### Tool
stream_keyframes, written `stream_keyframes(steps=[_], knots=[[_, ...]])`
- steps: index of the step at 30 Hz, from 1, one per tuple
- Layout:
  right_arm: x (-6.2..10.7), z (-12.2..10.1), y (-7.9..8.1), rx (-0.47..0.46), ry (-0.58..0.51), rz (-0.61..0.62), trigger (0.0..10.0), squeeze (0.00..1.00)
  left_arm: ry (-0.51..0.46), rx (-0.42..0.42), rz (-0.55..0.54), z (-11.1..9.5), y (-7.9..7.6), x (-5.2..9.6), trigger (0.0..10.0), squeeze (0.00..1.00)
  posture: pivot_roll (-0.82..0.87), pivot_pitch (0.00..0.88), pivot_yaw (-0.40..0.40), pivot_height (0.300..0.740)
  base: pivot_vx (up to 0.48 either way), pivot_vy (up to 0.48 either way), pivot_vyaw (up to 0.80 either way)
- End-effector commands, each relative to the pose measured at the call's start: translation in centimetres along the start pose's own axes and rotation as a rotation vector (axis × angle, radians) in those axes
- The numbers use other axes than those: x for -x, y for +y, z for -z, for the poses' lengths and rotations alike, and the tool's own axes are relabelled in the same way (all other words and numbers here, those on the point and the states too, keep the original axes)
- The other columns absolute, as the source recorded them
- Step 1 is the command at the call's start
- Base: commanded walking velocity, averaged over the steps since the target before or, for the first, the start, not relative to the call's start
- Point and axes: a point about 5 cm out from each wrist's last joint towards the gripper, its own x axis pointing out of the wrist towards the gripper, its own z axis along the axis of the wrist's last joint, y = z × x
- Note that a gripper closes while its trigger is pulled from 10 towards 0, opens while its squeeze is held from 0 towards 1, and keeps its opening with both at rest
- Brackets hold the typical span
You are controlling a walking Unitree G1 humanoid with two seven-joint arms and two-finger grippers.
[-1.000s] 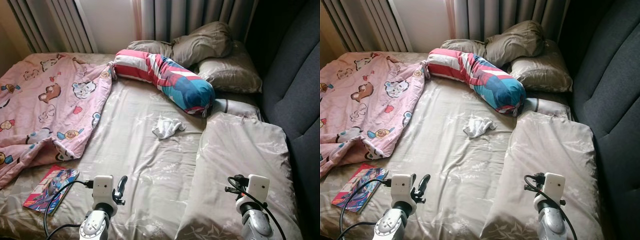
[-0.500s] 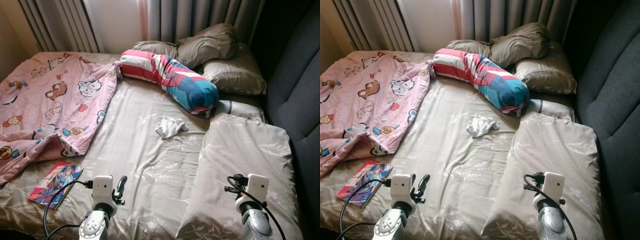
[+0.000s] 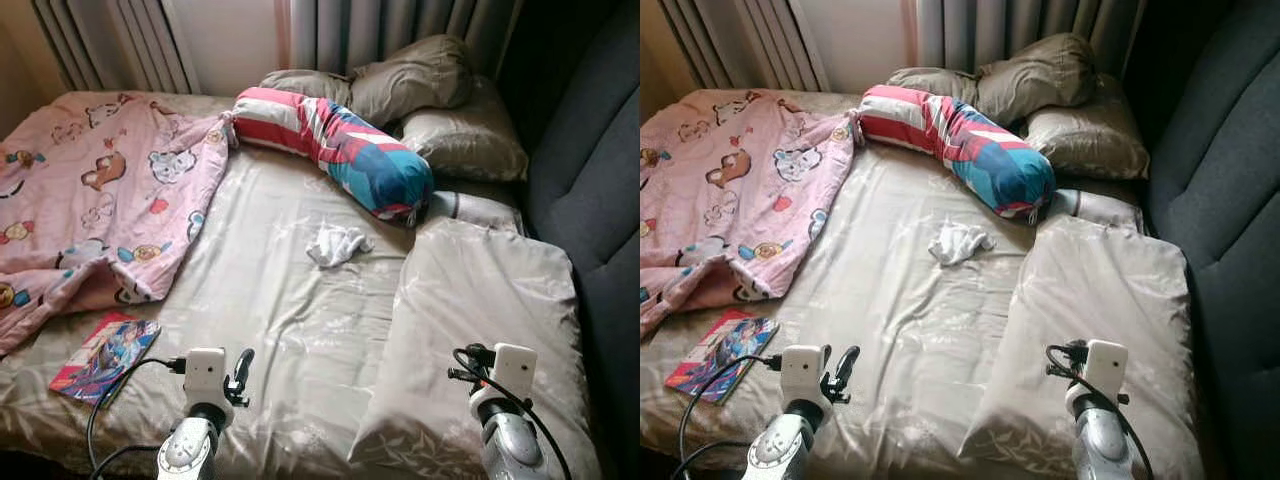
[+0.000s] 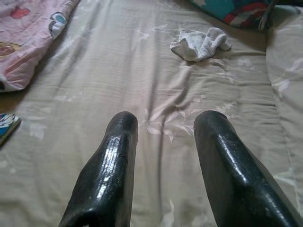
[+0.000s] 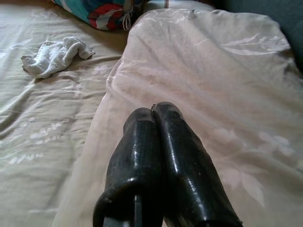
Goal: Clean up the room
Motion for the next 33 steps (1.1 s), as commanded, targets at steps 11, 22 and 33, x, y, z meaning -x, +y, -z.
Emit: stream_keyframes(steps=[11,22,33], knots=[[0.36,0.9,-0.28,-0.005,0.042,0.01,10.0,0.0,0.012,0.01,-0.025,0.36,0.59,0.37,10.0,0.0,-0.03,0.199,-0.008,0.74,-0.024,0.0,0.0],[0.27,0.82,-0.34,-0.013,0.041,0.018,10.0,0.0,0.014,0.008,-0.022,0.33,0.56,0.3,10.0,0.0,-0.03,0.199,-0.008,0.74,0.0,0.0,0.0],[0.11,0.6,-0.31,-0.023,0.035,0.01,10.0,0.0,0.021,-0.006,-0.027,0.44,0.55,0.29,10.0,0.0,-0.03,0.203,-0.017,0.74,0.0,0.0,-0.49]])
